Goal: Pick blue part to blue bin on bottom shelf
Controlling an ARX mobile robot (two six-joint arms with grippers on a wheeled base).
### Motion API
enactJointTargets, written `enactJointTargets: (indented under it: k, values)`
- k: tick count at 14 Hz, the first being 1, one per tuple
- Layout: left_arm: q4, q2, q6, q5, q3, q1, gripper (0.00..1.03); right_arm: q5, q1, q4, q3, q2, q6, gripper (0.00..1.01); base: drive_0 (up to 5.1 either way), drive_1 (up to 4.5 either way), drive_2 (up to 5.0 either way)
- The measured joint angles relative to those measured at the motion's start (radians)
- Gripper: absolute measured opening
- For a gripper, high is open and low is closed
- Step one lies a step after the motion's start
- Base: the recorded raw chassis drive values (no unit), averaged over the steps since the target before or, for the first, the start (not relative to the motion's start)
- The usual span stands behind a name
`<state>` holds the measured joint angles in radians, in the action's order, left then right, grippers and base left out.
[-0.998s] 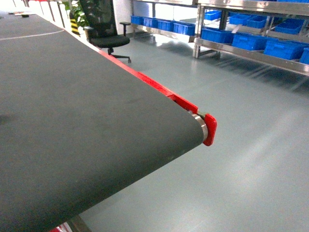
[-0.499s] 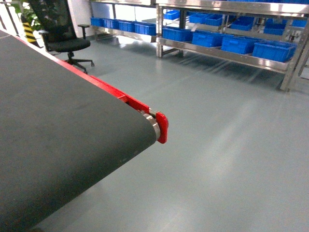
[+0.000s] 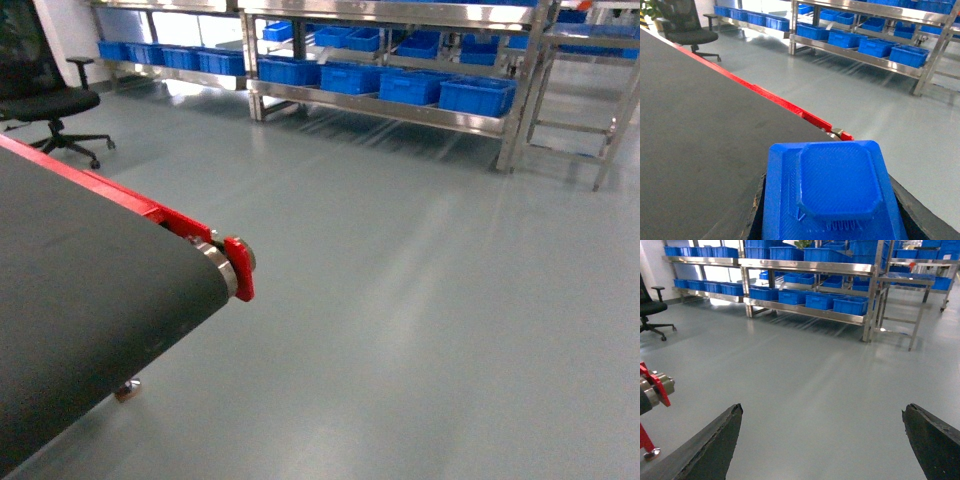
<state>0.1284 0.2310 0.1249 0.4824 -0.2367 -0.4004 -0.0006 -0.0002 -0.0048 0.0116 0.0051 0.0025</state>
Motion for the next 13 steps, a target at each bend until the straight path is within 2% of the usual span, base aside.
enactJointTargets:
  k: [13]
  values:
    - [0.0, 0.0, 0.0, 0.0, 0.0, 0.0, 0.44, 0.0, 0.0, 0.0, 0.0, 0.0, 0.0, 0.98, -1.6, -1.58, -1.6]
